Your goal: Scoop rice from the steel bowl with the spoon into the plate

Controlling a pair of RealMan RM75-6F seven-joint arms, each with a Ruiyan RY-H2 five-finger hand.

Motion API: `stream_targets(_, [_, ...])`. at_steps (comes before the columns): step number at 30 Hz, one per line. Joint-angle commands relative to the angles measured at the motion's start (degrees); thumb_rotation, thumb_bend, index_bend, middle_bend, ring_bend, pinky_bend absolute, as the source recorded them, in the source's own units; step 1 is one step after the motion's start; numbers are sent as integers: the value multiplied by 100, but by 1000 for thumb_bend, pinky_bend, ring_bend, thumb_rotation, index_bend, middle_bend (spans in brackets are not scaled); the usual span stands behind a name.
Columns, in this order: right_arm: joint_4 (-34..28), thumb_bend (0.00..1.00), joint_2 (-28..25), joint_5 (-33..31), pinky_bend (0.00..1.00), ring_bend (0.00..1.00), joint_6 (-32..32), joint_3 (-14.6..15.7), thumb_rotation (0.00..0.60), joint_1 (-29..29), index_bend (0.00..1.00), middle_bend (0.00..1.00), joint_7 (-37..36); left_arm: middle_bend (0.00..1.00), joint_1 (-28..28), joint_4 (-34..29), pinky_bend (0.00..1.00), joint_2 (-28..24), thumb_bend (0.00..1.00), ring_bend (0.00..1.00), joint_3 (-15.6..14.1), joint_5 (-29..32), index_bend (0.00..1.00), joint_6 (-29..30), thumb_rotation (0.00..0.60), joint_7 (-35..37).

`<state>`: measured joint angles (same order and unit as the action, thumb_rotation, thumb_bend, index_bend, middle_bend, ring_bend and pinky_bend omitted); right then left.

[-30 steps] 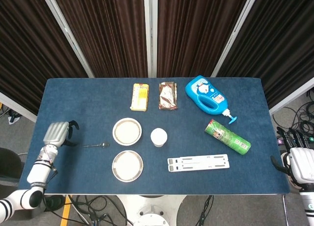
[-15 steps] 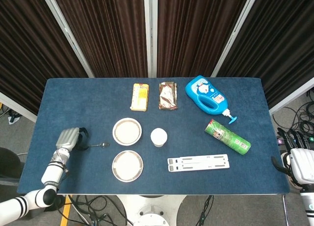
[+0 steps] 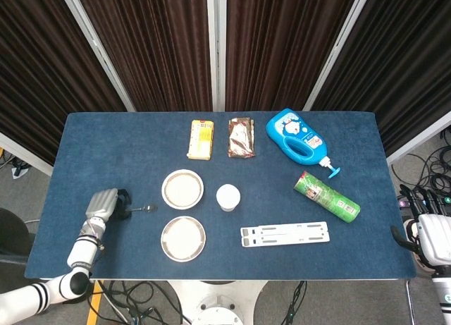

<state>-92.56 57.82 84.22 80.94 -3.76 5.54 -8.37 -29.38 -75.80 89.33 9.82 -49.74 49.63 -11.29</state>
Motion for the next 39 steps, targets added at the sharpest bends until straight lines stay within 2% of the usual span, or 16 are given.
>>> stream_targets(1, [4,245,-2,-9,0,0,-1,-3,600,-1,0,174,-3,939,-16,19,1000,15,345,886,-16,63,556,-17,600,-30])
stream_targets(21, [26,245,11,-40,0,0,-7,-9,600,-14,0,175,-20,937,-127,-14,1000,53,412,886,-78,238,579,-5,600,-178])
stream_targets(39, [59,245,28,-41,0,0,25,0,600,-56,0,176,-68,939,-144,73,1000,150,427,887,-169,260,588,135,600,-330])
